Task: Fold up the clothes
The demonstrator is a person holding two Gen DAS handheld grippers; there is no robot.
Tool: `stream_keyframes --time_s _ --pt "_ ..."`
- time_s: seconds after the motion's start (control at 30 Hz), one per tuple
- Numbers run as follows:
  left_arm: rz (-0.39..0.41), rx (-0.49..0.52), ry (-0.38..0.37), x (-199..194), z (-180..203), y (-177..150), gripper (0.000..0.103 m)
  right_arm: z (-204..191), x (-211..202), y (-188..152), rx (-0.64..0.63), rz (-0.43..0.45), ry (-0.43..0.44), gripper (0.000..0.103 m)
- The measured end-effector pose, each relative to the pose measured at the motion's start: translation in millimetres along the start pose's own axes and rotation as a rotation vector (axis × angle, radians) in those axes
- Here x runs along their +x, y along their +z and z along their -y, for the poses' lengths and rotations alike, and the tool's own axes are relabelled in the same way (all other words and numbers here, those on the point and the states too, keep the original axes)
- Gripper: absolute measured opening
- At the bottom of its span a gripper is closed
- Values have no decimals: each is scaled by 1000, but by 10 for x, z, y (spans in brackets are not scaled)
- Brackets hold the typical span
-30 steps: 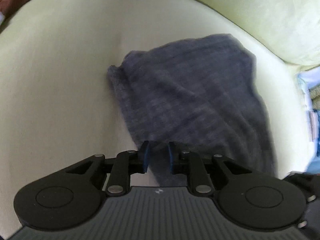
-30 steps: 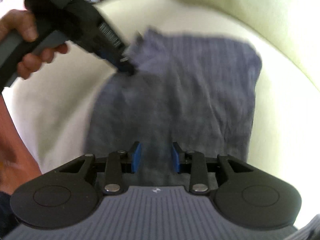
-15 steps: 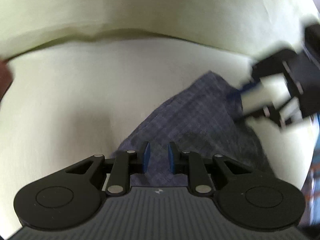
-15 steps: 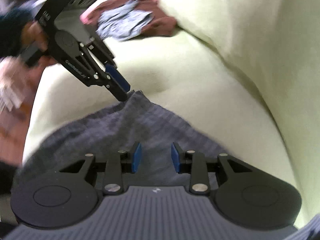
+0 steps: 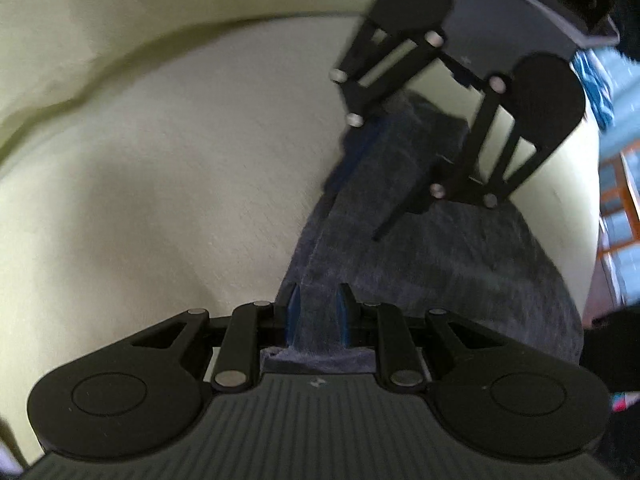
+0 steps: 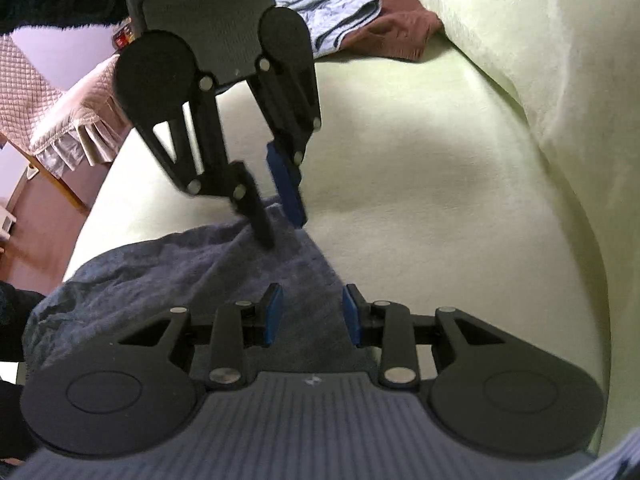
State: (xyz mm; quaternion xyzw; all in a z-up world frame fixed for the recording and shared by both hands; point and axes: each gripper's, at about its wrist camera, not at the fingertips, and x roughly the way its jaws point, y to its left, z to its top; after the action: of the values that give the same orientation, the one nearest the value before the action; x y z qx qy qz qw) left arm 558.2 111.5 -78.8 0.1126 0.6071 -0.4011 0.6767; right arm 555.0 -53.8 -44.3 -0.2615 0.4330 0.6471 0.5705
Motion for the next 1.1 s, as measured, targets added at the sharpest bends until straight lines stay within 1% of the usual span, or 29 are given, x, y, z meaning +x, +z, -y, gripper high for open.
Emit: stream_keyframes --time_s 0.03,0.1,0.2,0.23,0.27,0.3,0.33,0.37,0.4,0.47,0.5,0.53,0.57,0.63,0.7,0.73,0.77,0.8,0.83,0.87,0.93,0.97,1.03,1.1 --pt "-35 13 -17 69 -25 12 25 27 36 9 1 -10 8 29" --pt "-58 30 -28 141 -31 13 34 81 122 28 5 -40 33 29" --pt "-67 48 -26 196 -23 -9 35 128 209 20 20 -67 56 29" --pt "-69 48 -28 223 -21 -27 35 123 211 13 22 -62 59 16" --pt "-67 49 -30 235 -18 -38 34 113 209 7 21 -55 57 6" --pt "-61 58 -26 254 1 -59 31 90 205 -5 14 -50 52 1" --pt "-54 71 -18 260 24 -73 29 53 192 -20 3 -45 39 1" --pt "-47 85 -10 264 48 -85 19 29 181 -27 -3 -40 31 1" --pt "-33 114 3 254 90 -100 12 -3 156 -35 -9 -31 15 0" --pt "-1 164 32 228 160 -126 7 -62 84 -46 -20 -12 -22 0" --pt "16 168 47 216 166 -130 6 -79 38 -49 -23 0 -50 0" --pt "34 170 62 204 169 -133 3 -89 7 -53 -21 10 -72 0" --pt "63 158 112 212 149 -136 2 -83 -21 -66 -4 18 -90 0" --pt "79 140 157 245 134 -167 2 -62 -27 -121 35 15 -123 0" --pt "93 122 199 279 121 -199 2 -91 77 -218 48 -17 -166 0" --pt "99 108 207 264 120 -215 2 -107 98 -241 51 -16 -178 1" --pt "108 86 214 220 114 -249 2 -119 78 -244 65 1 -199 3" --pt "119 63 221 173 106 -284 3 -133 48 -245 85 21 -226 16" --pt "134 21 219 71 91 -358 3 -147 19 -246 104 42 -254 26" --pt "140 2 217 22 85 -394 3 -149 -54 -258 134 68 -271 26" --pt "178 -73 165 -198 121 -574 3 -142 -242 -291 206 126 -295 26" --pt "187 -88 150 -247 145 -623 3 -150 -344 -332 238 144 -285 26" --pt "197 -94 113 -294 289 -712 4 -208 -469 -444 251 125 -260 25" --pt "193 -82 82 -274 446 -772 5 -284 -471 -578 221 63 -269 25"
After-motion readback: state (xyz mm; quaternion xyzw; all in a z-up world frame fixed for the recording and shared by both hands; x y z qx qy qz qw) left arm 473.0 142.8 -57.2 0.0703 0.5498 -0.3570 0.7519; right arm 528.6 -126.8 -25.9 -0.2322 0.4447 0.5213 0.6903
